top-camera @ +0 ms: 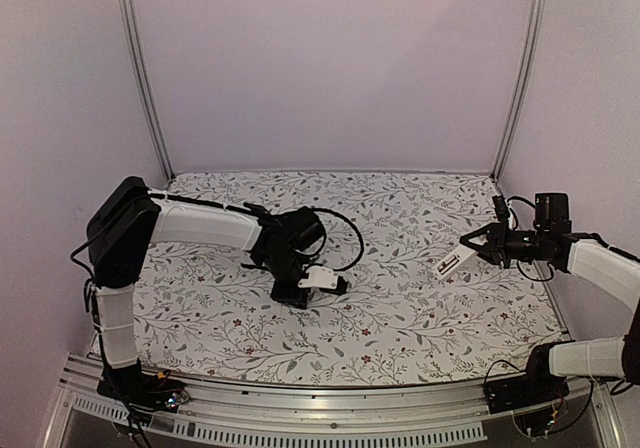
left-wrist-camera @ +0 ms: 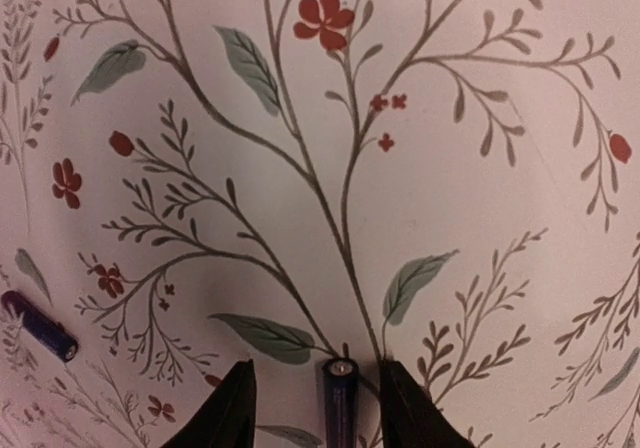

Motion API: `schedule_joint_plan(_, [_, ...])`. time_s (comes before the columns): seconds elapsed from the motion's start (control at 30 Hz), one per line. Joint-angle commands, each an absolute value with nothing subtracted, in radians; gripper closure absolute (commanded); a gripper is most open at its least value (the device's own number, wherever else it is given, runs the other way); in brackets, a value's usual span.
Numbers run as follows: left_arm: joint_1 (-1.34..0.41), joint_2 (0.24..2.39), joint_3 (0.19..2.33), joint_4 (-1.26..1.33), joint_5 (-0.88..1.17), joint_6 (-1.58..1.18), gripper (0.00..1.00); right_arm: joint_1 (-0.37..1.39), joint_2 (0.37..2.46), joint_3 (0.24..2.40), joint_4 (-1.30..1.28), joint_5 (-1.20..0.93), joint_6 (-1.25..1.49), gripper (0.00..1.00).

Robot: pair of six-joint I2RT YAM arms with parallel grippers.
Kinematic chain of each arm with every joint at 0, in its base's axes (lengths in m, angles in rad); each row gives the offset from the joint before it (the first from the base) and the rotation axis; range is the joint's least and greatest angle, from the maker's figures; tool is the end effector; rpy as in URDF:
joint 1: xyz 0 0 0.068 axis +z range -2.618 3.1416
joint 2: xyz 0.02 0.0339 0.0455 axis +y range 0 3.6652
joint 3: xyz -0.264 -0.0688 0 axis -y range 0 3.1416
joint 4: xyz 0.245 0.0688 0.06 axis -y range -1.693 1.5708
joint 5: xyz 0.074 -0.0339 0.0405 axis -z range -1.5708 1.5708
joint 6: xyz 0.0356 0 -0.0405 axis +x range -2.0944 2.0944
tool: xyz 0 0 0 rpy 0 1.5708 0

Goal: Load the batteries into the remote control
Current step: Pick up the battery from the center of the board.

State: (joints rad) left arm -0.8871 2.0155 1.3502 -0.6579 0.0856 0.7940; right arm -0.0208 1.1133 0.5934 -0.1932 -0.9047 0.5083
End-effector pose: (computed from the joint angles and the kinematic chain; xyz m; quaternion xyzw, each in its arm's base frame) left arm 0.2441 -0.3044 0.1417 0.7422 0.6574 -0.0482 0.1213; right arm 0.2190 0.0234 0.2179 0.0385 0.8370 0.4760 0.2670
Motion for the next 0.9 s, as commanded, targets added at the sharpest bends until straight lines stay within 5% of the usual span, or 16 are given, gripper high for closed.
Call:
schedule_joint_plan(0.0, [-0.856,2.008,1.343,-0.75,0.071,0.803,0.56,-0.022,1.115,0.6,-0.171,-0.924,0.513,1.0])
schedule_joint_plan(0.13, [-0.853,2.008,1.335,-0.758,0.063,0.804,0.59,-0.021,1.118,0.602,-0.17,-0.923,0.514,1.0])
schedule_joint_plan(0.57, [-0.866,2.0,1.365,-0.752,0.11,0.72,0.98,0.024,1.119,0.612,-0.172,-0.911,0.527,1.0])
schedule_joint_plan(0.87, [-0.908,1.753,1.254,-0.419,0.215,0.321,1.0,0.168,1.182,0.673,-0.179,-0.886,0.561,1.0])
